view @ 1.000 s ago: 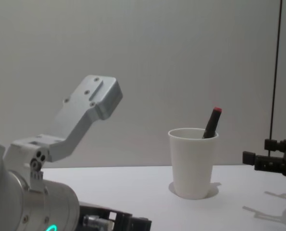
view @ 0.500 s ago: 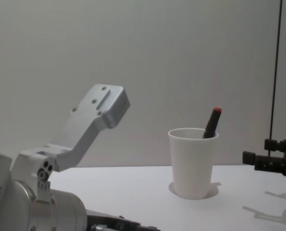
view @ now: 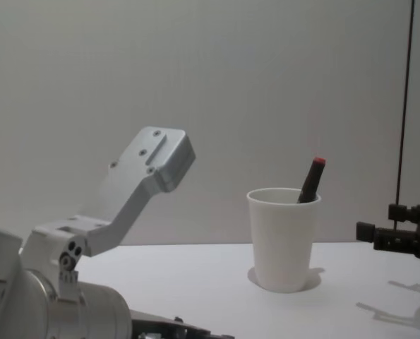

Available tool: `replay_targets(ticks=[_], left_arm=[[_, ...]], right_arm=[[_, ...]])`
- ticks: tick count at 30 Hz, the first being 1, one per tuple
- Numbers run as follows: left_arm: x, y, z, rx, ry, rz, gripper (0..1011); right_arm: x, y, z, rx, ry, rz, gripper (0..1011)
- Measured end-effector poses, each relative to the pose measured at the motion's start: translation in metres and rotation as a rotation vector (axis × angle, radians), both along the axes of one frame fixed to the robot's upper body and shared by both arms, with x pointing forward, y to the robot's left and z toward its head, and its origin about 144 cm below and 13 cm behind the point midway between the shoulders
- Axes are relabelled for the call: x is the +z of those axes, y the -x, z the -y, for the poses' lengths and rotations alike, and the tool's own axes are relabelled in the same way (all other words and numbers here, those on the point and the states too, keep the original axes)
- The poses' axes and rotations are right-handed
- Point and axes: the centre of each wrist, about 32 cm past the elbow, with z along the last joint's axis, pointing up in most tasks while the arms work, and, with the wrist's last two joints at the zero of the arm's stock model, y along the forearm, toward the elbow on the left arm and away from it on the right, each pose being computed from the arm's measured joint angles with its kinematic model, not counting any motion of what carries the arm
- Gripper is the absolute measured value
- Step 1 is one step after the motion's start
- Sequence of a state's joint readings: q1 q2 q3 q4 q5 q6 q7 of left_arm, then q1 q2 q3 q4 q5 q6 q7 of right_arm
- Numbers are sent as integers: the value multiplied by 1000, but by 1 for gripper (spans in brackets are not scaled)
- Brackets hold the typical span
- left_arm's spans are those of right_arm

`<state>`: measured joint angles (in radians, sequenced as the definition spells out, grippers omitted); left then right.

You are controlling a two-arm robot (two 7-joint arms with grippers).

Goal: Place the pen into the pen holder.

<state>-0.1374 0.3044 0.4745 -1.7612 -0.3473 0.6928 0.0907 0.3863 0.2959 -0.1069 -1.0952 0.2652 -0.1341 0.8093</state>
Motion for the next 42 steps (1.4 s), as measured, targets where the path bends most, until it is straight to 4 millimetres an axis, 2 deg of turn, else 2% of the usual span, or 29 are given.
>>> replay_targets(ticks=[24,42], left_arm=[[-1,0,1,-4,-2,2,1001],[6,4,8,7,-60,25,1001]], right_arm=[[0,0,0,0,0,0,1002],[0,0,0,0,0,0,1002]])
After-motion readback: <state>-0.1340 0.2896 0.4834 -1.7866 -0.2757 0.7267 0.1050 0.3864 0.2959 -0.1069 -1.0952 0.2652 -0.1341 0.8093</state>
